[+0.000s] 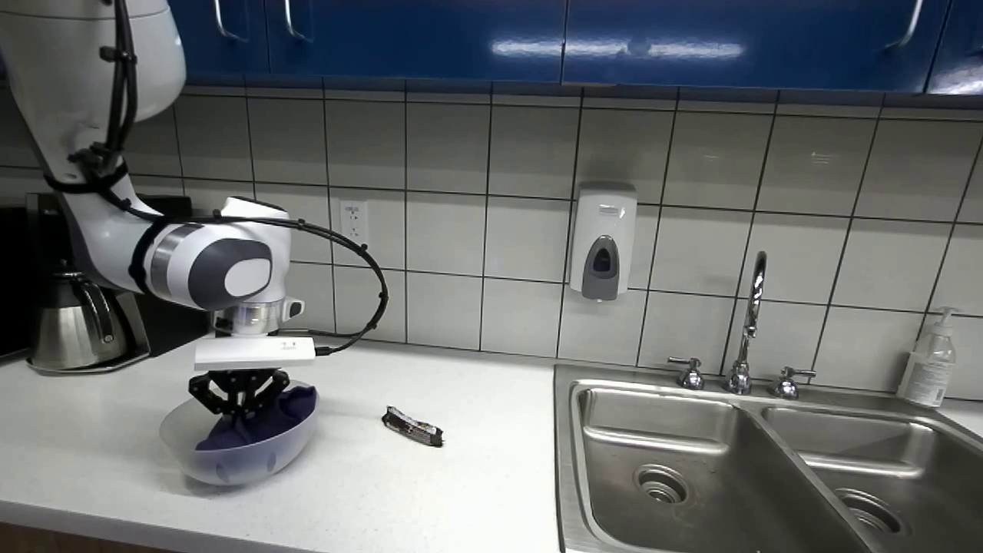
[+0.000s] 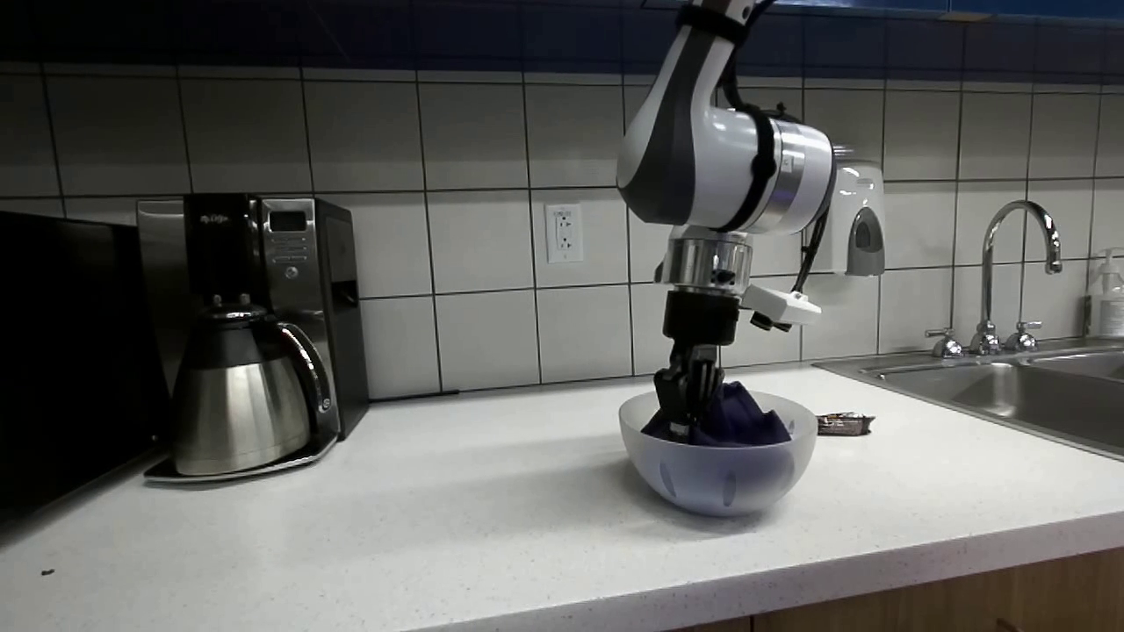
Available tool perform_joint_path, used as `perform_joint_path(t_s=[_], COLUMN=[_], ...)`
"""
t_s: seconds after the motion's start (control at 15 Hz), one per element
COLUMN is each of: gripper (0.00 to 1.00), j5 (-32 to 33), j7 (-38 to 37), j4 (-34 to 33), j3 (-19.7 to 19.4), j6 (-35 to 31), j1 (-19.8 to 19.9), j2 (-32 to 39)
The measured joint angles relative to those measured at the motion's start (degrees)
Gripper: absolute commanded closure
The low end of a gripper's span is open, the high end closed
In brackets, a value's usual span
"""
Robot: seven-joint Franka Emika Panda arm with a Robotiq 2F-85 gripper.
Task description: Put the cloth on the counter
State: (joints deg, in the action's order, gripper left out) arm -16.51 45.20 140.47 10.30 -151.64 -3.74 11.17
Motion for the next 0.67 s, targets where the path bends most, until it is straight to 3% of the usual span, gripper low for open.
perform_joint_path(t_s=[0.27,0.67], gripper=[0.99,0.99], j5=[-0.14,-2.05], j7=[-0.06,0.0], j4=[-1.01,-2.13], j3=[-0.64,-3.49], j6=[3.55,13.58], j1=[1.97,2.56], j2=[-3.43,-14.14])
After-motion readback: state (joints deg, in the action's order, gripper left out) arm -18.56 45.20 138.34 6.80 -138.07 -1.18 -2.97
